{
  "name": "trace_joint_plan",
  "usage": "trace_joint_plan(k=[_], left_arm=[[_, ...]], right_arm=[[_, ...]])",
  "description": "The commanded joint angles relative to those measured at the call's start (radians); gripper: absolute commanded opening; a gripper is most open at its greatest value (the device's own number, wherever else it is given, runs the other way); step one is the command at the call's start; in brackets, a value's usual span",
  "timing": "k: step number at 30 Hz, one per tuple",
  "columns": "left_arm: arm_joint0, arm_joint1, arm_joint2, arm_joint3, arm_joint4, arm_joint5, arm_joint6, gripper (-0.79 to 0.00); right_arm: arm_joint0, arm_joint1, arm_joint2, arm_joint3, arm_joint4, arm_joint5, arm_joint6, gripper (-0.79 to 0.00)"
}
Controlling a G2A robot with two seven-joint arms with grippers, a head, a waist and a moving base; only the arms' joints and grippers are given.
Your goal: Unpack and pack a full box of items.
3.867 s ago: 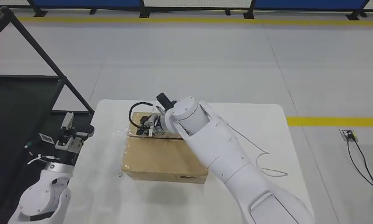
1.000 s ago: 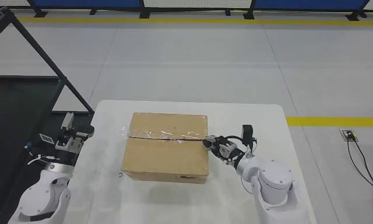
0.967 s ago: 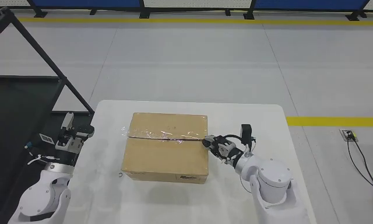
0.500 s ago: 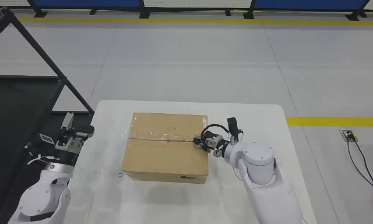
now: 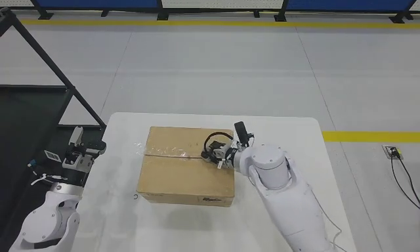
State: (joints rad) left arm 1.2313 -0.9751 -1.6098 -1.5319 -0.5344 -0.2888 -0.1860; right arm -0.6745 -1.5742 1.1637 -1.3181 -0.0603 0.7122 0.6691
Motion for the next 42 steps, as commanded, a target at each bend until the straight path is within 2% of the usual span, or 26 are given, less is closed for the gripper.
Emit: trace_joint_plan(k=[1,11,14,17,19,22,24,25,32,38,42], left_arm=[[0.000,0.000,0.000,0.000,0.000,0.000,0.000,0.000],[0.007,-0.001,0.004,-0.006,0.006,0.007,-0.011,0.000],[0.036,-0.005,0.007,-0.033,0.018,-0.059,-0.022,0.000],[0.064,-0.012,0.007,-0.061,-0.106,-0.095,-0.106,0.000],[0.075,-0.012,-0.004,-0.075,-0.209,-0.079,-0.215,0.000],[0.093,-0.003,-0.042,-0.061,-0.166,-0.061,-0.316,0.000],[0.093,-0.003,-0.042,-0.061,-0.166,-0.061,-0.316,-0.757],[0.093,-0.003,-0.042,-0.061,-0.166,-0.061,-0.316,-0.785],[0.093,-0.004,-0.042,-0.066,-0.164,-0.060,-0.307,-0.785],[0.085,-0.012,0.019,-0.135,0.010,-0.069,-0.248,-0.785],[0.064,-0.018,0.067,-0.150,0.105,-0.035,-0.230,-0.785]], right_arm=[[0.034,-0.006,-0.030,0.036,0.007,-0.006,0.007,-0.785],[0.187,-0.050,-0.172,0.224,0.049,-0.034,0.004,-0.785],[0.196,-0.056,-0.183,0.246,0.064,-0.051,-0.003,-0.785],[0.190,-0.056,-0.182,0.245,0.070,-0.071,-0.012,-0.785],[0.179,-0.054,-0.179,0.236,0.069,-0.080,-0.015,-0.785],[0.160,-0.049,-0.170,0.219,0.068,-0.090,-0.018,-0.785],[0.147,-0.046,-0.164,0.208,0.067,-0.092,-0.022,-0.785],[0.147,-0.046,-0.164,0.208,0.067,-0.092,-0.022,-0.785],[0.147,-0.046,-0.164,0.208,0.067,-0.092,-0.022,-0.785],[0.111,-0.041,-0.145,0.162,0.078,-0.151,-0.048,-0.785],[0.082,-0.036,-0.133,0.128,0.078,-0.170,-0.058,-0.785]])
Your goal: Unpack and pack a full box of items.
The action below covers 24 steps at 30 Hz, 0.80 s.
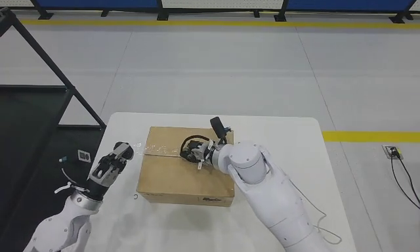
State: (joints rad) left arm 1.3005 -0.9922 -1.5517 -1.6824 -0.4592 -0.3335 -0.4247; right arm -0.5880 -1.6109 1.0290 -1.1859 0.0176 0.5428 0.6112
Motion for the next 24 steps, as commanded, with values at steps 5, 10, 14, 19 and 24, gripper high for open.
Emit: trace_joint_plan(k=[5,10,14,19,24], left_arm=[[-0.049,-0.013,0.067,0.029,0.200,0.076,0.142,-0.785],[-0.100,-0.028,0.115,0.077,0.243,0.114,0.237,-0.785],[-0.146,-0.036,0.154,0.118,0.345,0.169,0.290,-0.785],[-0.178,-0.049,0.185,0.160,0.407,0.201,0.365,-0.785],[-0.188,-0.056,0.183,0.188,0.424,0.223,0.397,-0.785]], right_arm=[[-0.028,0.009,0.016,-0.030,-0.005,0.001,0.003,-0.785],[-0.047,0.017,0.031,-0.056,-0.012,0.000,0.013,-0.785],[-0.056,0.024,0.042,-0.069,-0.014,-0.003,0.023,-0.785],[-0.057,0.028,0.045,-0.075,-0.016,-0.001,0.030,-0.785],[-0.054,0.031,0.045,-0.077,-0.017,0.003,0.034,-0.785]])
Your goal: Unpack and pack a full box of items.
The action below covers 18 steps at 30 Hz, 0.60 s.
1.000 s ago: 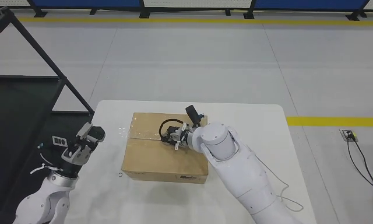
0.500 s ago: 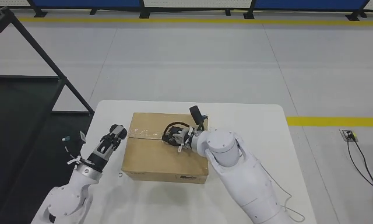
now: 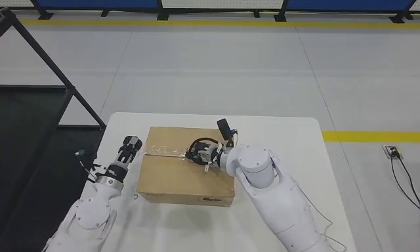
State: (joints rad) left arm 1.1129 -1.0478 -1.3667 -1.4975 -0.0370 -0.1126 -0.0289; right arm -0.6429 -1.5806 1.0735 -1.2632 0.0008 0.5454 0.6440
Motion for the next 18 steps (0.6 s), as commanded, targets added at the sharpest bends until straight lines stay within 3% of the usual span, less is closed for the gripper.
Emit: trace_joint_plan(k=[1,13,18], left_arm=[[0.001,-0.001,-0.004,0.006,0.001,0.002,-0.003,-0.785],[0.035,-0.002,-0.024,0.005,0.105,0.019,-0.054,-0.785],[0.026,-0.014,-0.044,0.015,0.039,-0.004,0.033,-0.785]], right_arm=[[0.003,0.001,0.001,0.001,0.000,0.002,0.002,-0.785],[0.016,0.006,-0.002,-0.007,0.005,0.011,0.008,-0.785],[0.022,0.007,-0.007,-0.002,0.010,0.014,0.007,-0.785]])
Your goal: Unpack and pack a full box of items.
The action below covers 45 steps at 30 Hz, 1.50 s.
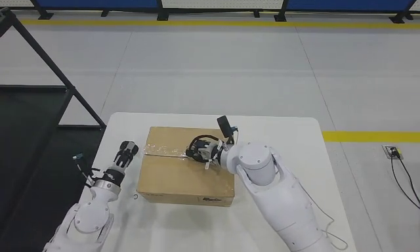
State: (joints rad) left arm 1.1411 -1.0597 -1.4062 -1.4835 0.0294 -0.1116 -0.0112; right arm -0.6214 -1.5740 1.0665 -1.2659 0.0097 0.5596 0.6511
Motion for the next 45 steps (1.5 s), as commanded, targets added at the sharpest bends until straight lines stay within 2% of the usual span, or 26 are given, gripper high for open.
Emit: trace_joint_plan(k=[1,3,9,15,22,29,34,45], left_arm=[[-0.002,-0.005,-0.011,-0.001,-0.070,-0.008,0.013,-0.785],[-0.001,-0.008,-0.031,-0.011,-0.160,-0.005,-0.027,-0.785],[0.017,0.004,-0.083,-0.030,-0.264,0.062,-0.283,-0.785],[0.028,0.011,-0.113,-0.039,-0.282,0.097,-0.396,-0.785],[0.007,0.009,-0.092,-0.013,-0.254,0.134,-0.418,-0.785],[-0.011,0.008,-0.082,0.015,-0.235,0.133,-0.449,-0.785],[-0.006,0.009,-0.089,0.019,-0.234,0.125,-0.468,-0.785],[0.023,0.001,-0.174,0.023,-0.391,0.077,-0.357,-0.785]], right_arm=[[0.002,0.000,-0.001,0.002,0.003,0.001,-0.001,-0.785],[0.003,0.000,-0.002,0.006,0.006,0.001,-0.002,-0.785],[0.010,0.000,-0.007,0.019,0.016,0.003,-0.008,-0.785],[0.013,0.000,-0.015,0.026,0.021,0.006,-0.010,-0.785],[0.018,0.000,-0.025,0.030,0.027,0.006,-0.013,-0.785],[0.008,0.003,-0.023,0.015,0.029,0.013,-0.022,-0.785],[0.022,-0.001,-0.032,0.034,0.048,0.063,-0.021,-0.785],[0.164,-0.042,-0.129,0.216,0.113,0.094,0.013,-0.785]])
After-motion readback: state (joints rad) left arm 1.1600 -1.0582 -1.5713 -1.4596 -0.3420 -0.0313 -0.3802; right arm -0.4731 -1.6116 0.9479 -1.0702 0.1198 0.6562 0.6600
